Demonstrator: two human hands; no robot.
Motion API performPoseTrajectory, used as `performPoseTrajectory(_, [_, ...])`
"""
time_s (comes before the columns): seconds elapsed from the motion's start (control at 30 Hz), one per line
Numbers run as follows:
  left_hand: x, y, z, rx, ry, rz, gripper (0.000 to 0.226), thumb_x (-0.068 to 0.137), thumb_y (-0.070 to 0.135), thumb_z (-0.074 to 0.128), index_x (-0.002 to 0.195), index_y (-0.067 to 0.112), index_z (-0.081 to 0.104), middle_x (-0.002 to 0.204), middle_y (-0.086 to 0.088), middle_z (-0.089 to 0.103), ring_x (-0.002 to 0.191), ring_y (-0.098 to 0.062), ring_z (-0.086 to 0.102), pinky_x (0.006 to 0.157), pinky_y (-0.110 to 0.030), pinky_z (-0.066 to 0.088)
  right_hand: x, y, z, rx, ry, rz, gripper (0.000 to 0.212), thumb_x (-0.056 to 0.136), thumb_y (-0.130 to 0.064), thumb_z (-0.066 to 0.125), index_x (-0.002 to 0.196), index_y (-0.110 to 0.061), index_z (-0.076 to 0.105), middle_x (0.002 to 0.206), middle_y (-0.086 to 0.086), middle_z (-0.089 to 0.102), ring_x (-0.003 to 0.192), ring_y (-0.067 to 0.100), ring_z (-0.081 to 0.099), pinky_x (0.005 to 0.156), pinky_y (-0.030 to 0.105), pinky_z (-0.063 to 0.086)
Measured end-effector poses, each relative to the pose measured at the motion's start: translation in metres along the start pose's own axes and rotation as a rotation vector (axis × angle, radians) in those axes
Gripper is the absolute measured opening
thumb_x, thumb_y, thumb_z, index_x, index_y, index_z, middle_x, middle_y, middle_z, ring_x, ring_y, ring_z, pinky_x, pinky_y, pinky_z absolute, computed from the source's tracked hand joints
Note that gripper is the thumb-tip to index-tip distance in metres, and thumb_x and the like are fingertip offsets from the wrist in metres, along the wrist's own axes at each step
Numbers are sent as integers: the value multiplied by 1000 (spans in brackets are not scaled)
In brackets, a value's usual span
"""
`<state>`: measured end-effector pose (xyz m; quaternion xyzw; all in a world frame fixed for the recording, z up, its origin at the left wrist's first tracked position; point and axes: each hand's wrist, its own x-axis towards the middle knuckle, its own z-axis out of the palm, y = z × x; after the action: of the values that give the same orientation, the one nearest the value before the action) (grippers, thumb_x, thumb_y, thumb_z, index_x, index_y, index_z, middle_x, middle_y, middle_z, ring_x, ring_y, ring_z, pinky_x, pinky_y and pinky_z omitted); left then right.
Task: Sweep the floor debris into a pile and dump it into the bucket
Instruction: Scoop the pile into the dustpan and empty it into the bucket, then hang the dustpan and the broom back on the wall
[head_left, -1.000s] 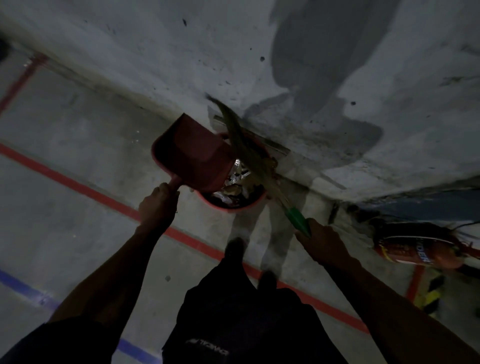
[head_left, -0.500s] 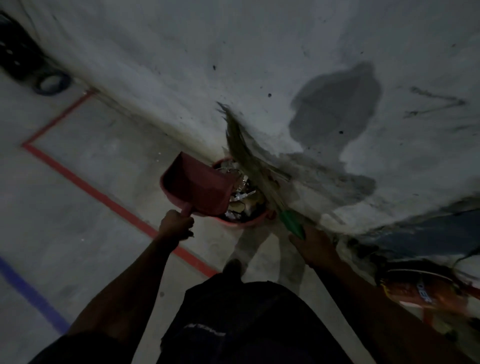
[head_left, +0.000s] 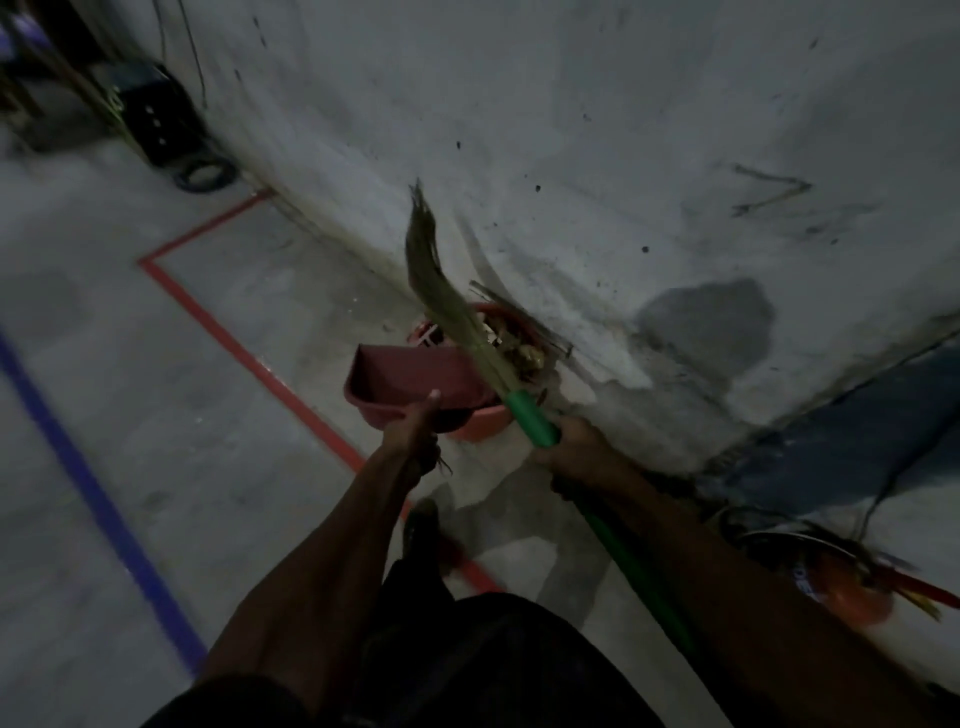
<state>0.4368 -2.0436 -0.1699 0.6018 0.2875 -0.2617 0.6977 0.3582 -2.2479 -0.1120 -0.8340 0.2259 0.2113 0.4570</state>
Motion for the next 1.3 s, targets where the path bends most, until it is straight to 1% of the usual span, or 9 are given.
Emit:
performPoseTrajectory(0.07, [-20, -6, 8, -76, -50, 21, 62, 90, 48, 60, 118, -7, 58, 80, -29, 63, 57, -33, 64, 60, -29, 56, -16, 0, 5, -65, -32, -32, 32, 82, -21, 67, 108, -10, 53, 88, 17, 63, 55, 21, 61, 45, 28, 48])
performPoseTrajectory(0.17, [-42, -11, 11, -194, -148, 68, 60, 92, 47, 55, 128, 0, 56, 129, -23, 59, 122, -34, 54, 111, -39, 36, -40, -4, 13, -152, -48, -90, 29, 83, -24, 69, 103, -12, 51, 91, 14, 61, 59, 21, 62, 45, 28, 49])
performPoseTrajectory(0.23, [-52, -11, 6, -216, -168, 64, 56, 89, 51, 56, 119, 4, 63, 120, -11, 64, 103, -23, 63, 103, -31, 39, -55, -7, 21, -217, -39, -125, 29, 82, -25, 69, 101, -13, 51, 90, 11, 61, 59, 20, 62, 45, 27, 49])
performPoseTrajectory(0.4, [-56, -16, -24, -138, -111, -37, 46, 84, 59, 61, 69, 16, 57, 61, 0, 44, 48, -9, 38, 36, -14, 33, -82, -20, 51, -357, -32, -205, 29, 79, -29, 70, 99, -11, 59, 80, 10, 65, 58, 20, 66, 45, 29, 50])
performPoseTrajectory(0.63, [-36, -35, -83, -130, -62, -39, 100, 31, 61, 90, 109, 2, 65, 86, -13, 57, 57, -19, 53, 52, -27, 44, -123, -50, 102, -404, -56, -250, 19, 82, -21, 69, 95, -9, 63, 71, 8, 65, 46, 8, 57, 38, 18, 43])
performPoseTrajectory(0.8, [-73, -26, -117, -141, -45, -97, 47, 76, 21, 69, 119, 8, 52, 70, -9, 42, 48, -20, 40, 37, -19, 38, -133, -55, 139, -475, -54, -218, 19, 82, -25, 71, 93, -17, 59, 68, -1, 61, 44, 0, 57, 41, 17, 42])
performPoseTrajectory(0.97, [-70, -39, -125, -208, -48, -147, 23, 71, 10, 68, 88, 8, 53, 71, -8, 51, 51, -20, 48, 40, -20, 41, -144, -50, 156, -611, -17, -201, 43, 88, -37, 67, 120, -9, 58, 114, 14, 60, 104, 31, 59, 87, 41, 51])
performPoseTrajectory(1.13, [-54, -40, -124, -253, -32, -146, 35, 55, 5, 71, 84, 14, 54, 85, -8, 61, 65, -21, 60, 52, -27, 49, -162, -37, 157, -814, 263, -189, 46, 87, -51, 62, 123, -23, 57, 123, 6, 60, 108, 26, 57, 88, 36, 48])
performPoseTrajectory(1.3, [-68, -25, -109, -312, -139, -109, 40, 72, 11, 70, 108, 20, 57, 109, -4, 67, 84, -18, 66, 48, -23, 52, -195, -8, 161, -537, 713, -458, 37, 85, -21, 62, 116, -2, 66, 115, 17, 65, 106, 36, 62, 92, 40, 51])
